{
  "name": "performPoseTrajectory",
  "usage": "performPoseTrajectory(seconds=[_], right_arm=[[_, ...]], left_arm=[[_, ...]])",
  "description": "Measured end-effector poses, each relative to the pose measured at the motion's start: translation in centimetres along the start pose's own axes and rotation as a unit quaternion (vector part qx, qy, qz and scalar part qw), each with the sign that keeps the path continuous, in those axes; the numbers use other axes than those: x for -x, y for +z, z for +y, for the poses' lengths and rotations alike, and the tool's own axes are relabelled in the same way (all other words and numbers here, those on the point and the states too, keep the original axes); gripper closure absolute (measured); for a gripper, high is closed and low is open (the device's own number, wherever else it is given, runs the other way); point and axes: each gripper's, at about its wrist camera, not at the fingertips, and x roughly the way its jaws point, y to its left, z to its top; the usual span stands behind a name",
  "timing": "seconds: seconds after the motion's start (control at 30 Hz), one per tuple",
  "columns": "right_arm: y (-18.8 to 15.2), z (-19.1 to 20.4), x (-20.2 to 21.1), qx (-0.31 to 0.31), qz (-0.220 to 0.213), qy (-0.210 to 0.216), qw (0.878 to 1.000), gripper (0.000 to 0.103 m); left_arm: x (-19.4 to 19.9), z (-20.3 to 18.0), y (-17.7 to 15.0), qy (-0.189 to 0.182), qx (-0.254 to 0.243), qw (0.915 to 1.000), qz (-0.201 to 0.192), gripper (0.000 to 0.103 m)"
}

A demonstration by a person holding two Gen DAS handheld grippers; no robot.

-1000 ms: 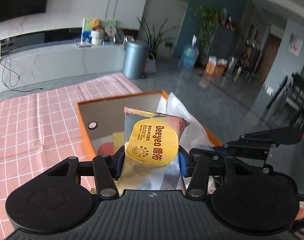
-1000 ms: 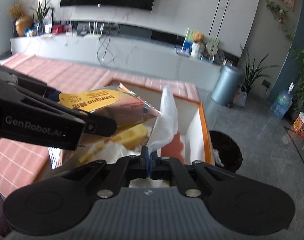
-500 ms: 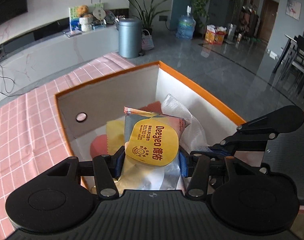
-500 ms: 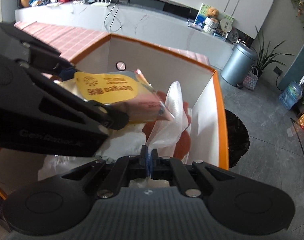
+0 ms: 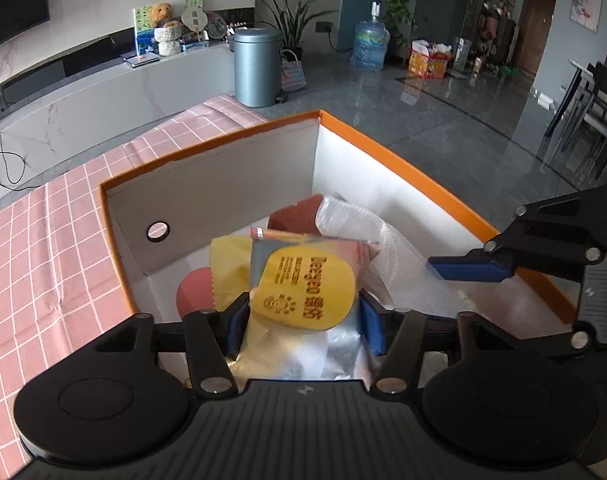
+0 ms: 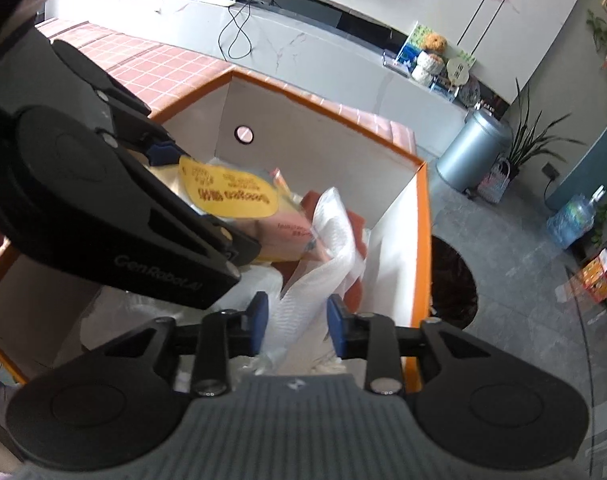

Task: Organize soft objects

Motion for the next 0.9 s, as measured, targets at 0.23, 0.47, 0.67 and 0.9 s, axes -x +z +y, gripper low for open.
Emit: performPoseTrajectory(seconds=[0.23,0.47,0.67,0.9], right_arm=[[0.6,0.4,2.6,0.007,-0.018,-0.011,1.000,0.047],[1.1,0.4,5.8,-0.009,-0.046,-0.018,0.999,0.023],[0.6,1.2,9.6,-0.040,-0.101,-0.047,0.993,0.017],[-1.0,2.7,13.9,-0.111,-0.191,-0.095,0.971,0.013]], left_arm=[[3.5,0.7,1.0,0.008,0.013,0.9986,-0.051,0.015],[7.8,0.7,0.8,0.025,0.013,0.9912,-0.129,0.015],[11.4,1.1,-0.2,0.025,0.037,0.9793,-0.197,0.015],[14.8,0.7,-2.7,0.025,0.045,0.9589,-0.279,0.014]])
